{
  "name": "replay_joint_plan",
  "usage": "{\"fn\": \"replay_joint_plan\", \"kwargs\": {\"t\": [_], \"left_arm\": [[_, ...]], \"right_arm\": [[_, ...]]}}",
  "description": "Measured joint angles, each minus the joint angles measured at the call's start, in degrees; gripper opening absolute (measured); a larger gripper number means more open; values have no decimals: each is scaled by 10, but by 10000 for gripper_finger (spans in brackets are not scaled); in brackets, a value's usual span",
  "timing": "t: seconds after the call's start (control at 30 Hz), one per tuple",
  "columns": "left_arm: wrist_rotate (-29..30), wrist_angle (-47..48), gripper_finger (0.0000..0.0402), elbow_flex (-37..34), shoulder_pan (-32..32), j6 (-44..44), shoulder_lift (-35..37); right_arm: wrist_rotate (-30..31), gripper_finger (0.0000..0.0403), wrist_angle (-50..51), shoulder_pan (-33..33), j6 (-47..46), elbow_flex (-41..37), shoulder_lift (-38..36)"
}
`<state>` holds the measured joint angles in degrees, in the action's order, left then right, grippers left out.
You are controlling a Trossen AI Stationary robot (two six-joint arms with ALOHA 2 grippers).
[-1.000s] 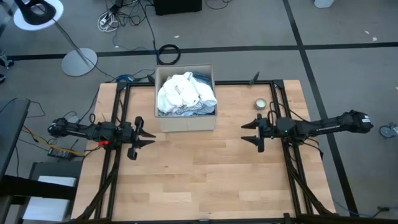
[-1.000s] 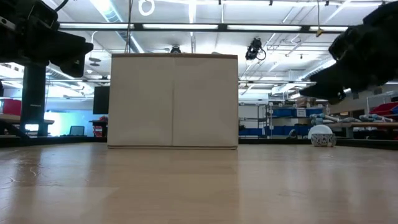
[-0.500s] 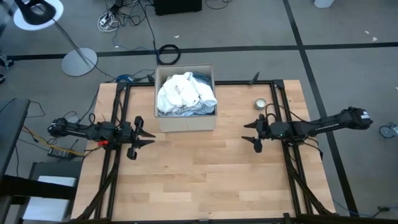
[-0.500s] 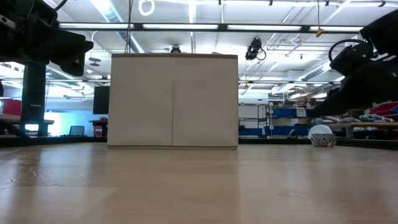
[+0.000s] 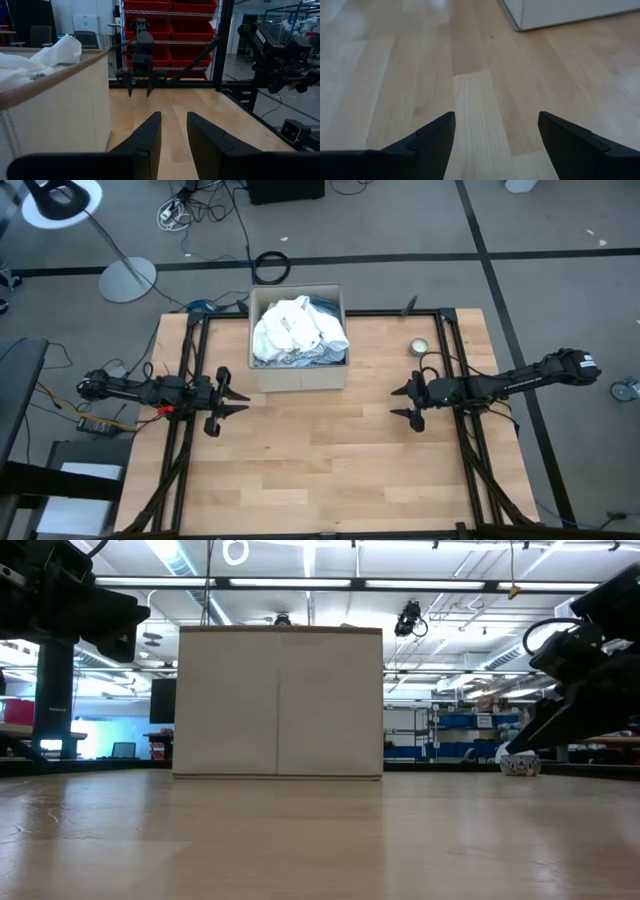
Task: Sort clothes
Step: Return to Home Position
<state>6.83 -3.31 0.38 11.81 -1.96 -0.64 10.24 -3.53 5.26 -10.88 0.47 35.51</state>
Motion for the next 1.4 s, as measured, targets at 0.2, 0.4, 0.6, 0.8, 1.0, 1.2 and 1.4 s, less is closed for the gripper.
{"fn": "replay_joint_plan", "kwargs": {"t": [0.2, 0.4, 0.6, 0.8, 1.0, 1.2, 1.4], "left_arm": [[0, 0, 99, 0, 0, 0, 0], [0, 0, 99, 0, 0, 0, 0], [0, 0, 99, 0, 0, 0, 0], [0, 0, 99, 0, 0, 0, 0], [0, 0, 99, 0, 0, 0, 0], [0, 0, 99, 0, 0, 0, 0], [0, 0, 99, 0, 0, 0, 0]], "right_arm": [[0, 287, -9, 0, 0, 0, 0], [0, 286, -10, 0, 0, 0, 0], [0, 288, -10, 0, 0, 0, 0], [0, 286, -10, 0, 1, 0, 0], [1, 288, -11, 0, 1, 0, 0], [1, 286, -11, 0, 1, -1, 0], [1, 289, -11, 0, 1, -1, 0]]}}
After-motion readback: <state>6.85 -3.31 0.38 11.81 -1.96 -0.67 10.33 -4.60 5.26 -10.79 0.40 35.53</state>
